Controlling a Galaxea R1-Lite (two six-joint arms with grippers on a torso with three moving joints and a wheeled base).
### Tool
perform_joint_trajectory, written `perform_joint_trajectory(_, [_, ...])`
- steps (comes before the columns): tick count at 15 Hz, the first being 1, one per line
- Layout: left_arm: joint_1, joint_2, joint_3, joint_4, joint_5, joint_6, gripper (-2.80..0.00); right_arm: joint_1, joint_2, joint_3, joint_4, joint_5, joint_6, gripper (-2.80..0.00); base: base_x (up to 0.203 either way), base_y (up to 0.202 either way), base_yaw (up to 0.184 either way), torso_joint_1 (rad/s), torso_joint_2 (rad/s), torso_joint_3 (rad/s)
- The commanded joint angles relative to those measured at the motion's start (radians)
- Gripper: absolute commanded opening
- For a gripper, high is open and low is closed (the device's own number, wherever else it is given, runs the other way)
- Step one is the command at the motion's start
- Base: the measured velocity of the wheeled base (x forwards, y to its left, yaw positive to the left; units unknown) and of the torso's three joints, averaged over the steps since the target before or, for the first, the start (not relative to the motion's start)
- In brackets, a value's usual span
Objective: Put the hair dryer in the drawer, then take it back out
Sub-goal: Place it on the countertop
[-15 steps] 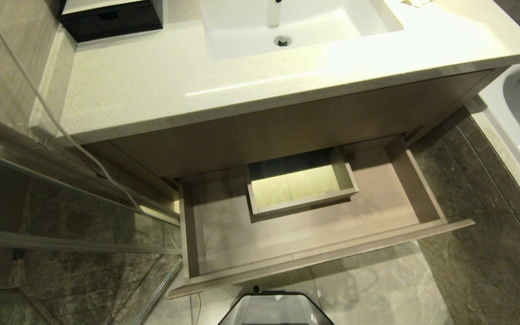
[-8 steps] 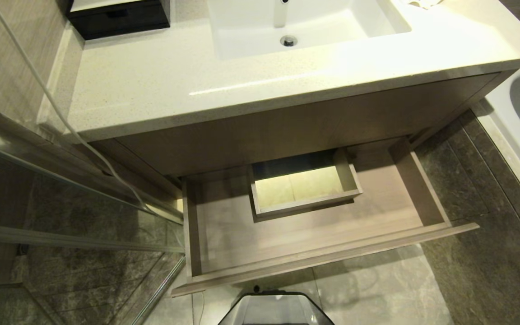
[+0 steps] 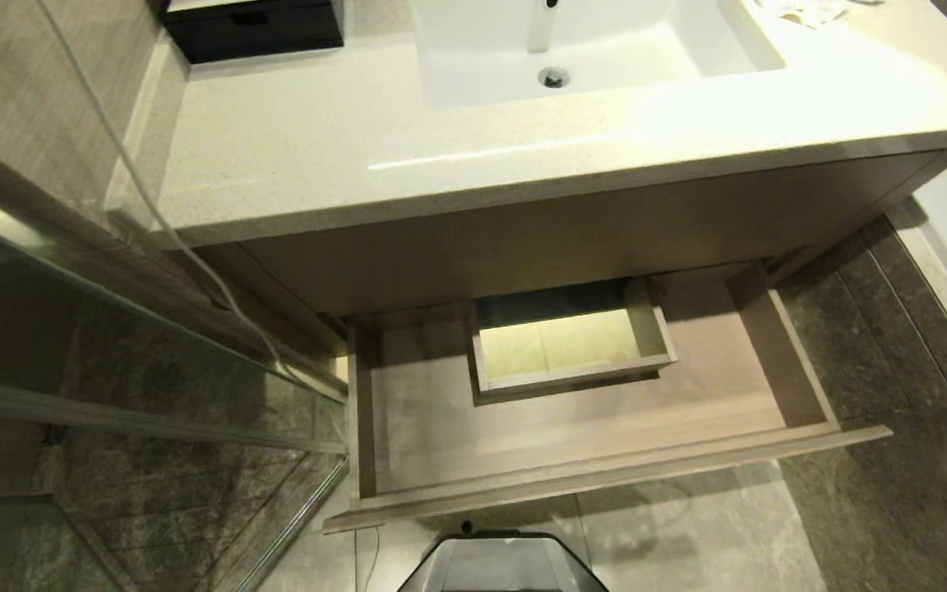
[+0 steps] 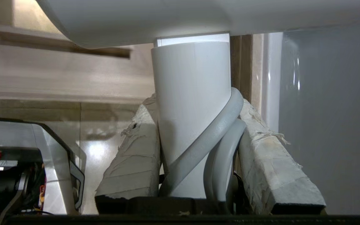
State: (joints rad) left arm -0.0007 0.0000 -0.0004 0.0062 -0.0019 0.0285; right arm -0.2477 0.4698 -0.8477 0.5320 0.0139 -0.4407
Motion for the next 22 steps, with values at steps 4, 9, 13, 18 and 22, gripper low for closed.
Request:
perform_joint_trajectory(4, [-0.001,0.000,0.002,0.000,0.000,0.001,-2.80,-0.001,0.001,-0.001,0.000,0.003,-0.004,-2.80,-0.002,-0.008,0.173,0.001,0.00,0.003])
perform_joint_trajectory(9, [-0.001,0.000,0.001,0.000,0.000,0.001,-2.80,-0.001,0.000,0.006,-0.001,0.001,-0.004,-2.80,-0.001,-0.014,0.171,0.003,0.00,0.002])
perform_joint_trajectory(13, [-0.002,0.000,0.001,0.000,0.000,0.001,-2.80,0.001,0.000,0.007,0.006,0.001,-0.006,-2.80,0.001,-0.006,0.128,0.000,0.00,0.000])
perform_joint_trajectory(18, [-0.001,0.000,0.001,0.000,0.000,0.001,-2.80,0.001,0.001,0.012,0.014,0.004,-0.025,-2.80,0.000,0.000,0.000,0.000,0.00,0.000])
perform_joint_trajectory(22, [-0.001,0.000,0.000,0.000,0.000,0.001,-2.80,0.005,0.016,0.000,0.002,0.007,-0.078,-2.80,0.000,0.000,0.000,0.000,0.00,0.000])
